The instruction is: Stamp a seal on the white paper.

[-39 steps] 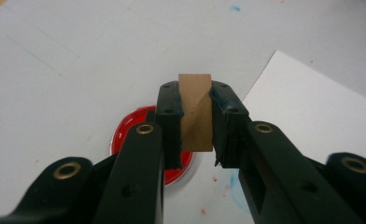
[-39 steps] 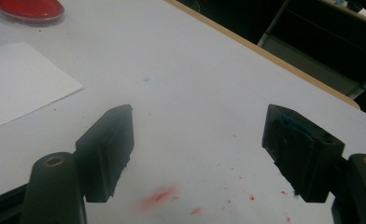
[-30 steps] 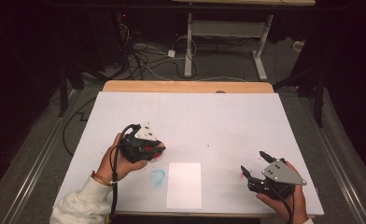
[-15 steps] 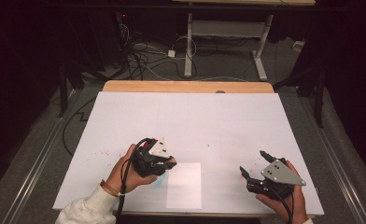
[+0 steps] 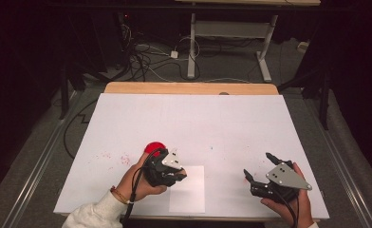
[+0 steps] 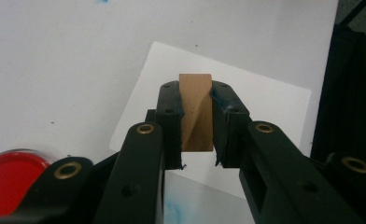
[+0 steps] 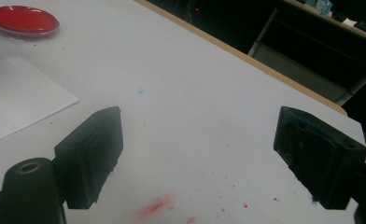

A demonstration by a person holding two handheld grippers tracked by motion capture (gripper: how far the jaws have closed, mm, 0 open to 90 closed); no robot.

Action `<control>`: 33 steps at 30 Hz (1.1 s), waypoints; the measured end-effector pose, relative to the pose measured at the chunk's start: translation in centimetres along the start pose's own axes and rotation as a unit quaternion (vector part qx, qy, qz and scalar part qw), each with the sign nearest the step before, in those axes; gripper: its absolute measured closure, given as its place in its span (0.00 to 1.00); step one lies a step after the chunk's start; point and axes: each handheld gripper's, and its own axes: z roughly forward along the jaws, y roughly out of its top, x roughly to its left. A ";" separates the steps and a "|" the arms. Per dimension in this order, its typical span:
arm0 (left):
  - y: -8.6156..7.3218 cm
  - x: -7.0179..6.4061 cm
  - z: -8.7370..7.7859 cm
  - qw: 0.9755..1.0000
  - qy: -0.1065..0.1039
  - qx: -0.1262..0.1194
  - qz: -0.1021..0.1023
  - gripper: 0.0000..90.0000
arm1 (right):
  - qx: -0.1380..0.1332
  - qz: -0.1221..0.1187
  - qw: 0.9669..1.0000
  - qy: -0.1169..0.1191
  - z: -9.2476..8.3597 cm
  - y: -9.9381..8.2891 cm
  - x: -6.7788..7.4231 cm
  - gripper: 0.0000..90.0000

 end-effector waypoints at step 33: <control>-0.1 -0.9 5.0 0.997 -0.043 0.070 0.007 0.82 | 0.010 -0.011 1.000 0.009 0.2 -0.1 0.2 0.19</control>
